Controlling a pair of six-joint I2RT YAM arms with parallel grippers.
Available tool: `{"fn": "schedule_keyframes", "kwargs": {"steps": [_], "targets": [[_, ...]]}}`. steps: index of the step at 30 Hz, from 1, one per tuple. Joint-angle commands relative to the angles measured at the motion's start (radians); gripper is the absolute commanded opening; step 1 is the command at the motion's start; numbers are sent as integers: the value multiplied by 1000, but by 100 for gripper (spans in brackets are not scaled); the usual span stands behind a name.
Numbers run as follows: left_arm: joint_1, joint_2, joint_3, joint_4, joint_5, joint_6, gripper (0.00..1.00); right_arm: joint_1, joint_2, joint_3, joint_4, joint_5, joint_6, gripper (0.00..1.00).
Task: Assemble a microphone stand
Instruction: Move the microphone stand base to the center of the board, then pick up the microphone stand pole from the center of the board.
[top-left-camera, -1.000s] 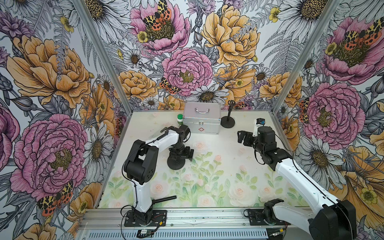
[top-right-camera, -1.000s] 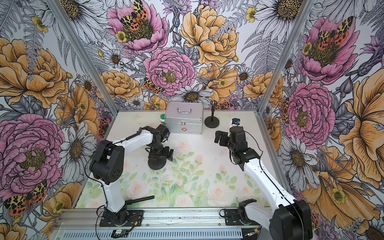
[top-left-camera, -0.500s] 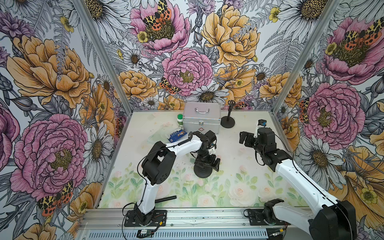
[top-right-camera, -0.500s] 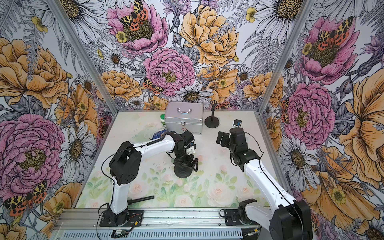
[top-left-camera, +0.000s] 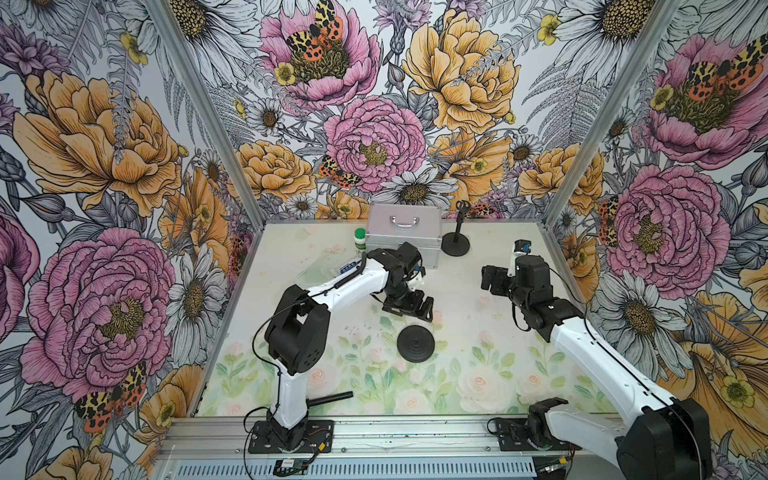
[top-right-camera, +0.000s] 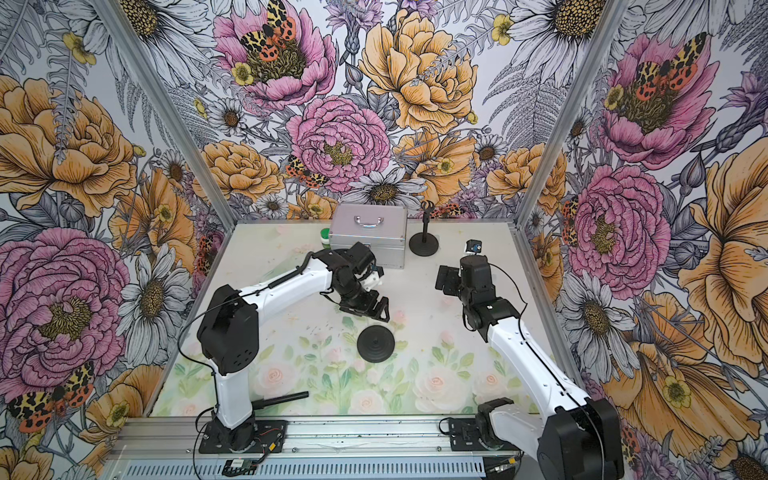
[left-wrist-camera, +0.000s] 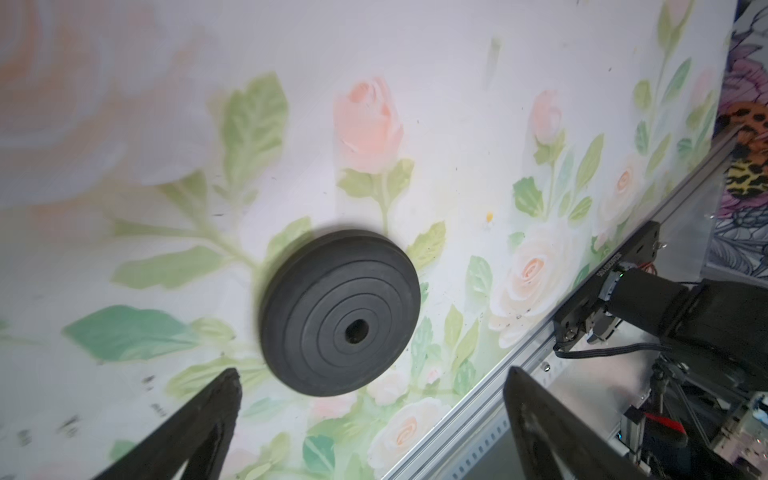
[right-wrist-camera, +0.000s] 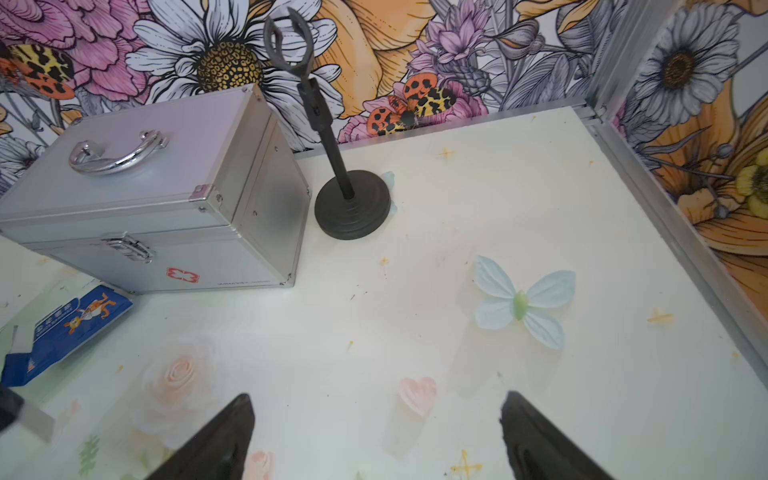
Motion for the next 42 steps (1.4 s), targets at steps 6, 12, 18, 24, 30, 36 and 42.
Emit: {"fn": "schedule_keyframes", "kwargs": {"steps": [6, 12, 18, 24, 30, 36, 42], "targets": [[365, -295, -109, 99, -285, -148, 99, 302, 92, -66, 144, -339, -453, 80], [568, -425, -328, 256, -228, -290, 99, 551, 296, 8, 198, -519, -671, 76], [640, -472, -388, 265, -238, -328, 99, 724, 538, 96, 423, -666, -770, 77], [725, -550, -480, 265, -188, -405, 99, 849, 745, 272, 399, -673, -857, 76], [724, -582, -523, 269, -223, -402, 99, 908, 901, 442, 365, -676, -835, 69], [748, -634, -584, 286, -233, -365, 99, 918, 1010, 623, 177, -668, -918, 65], [819, -646, -612, 298, -189, -338, 99, 942, 1050, 698, -28, -545, -1068, 66]]}}
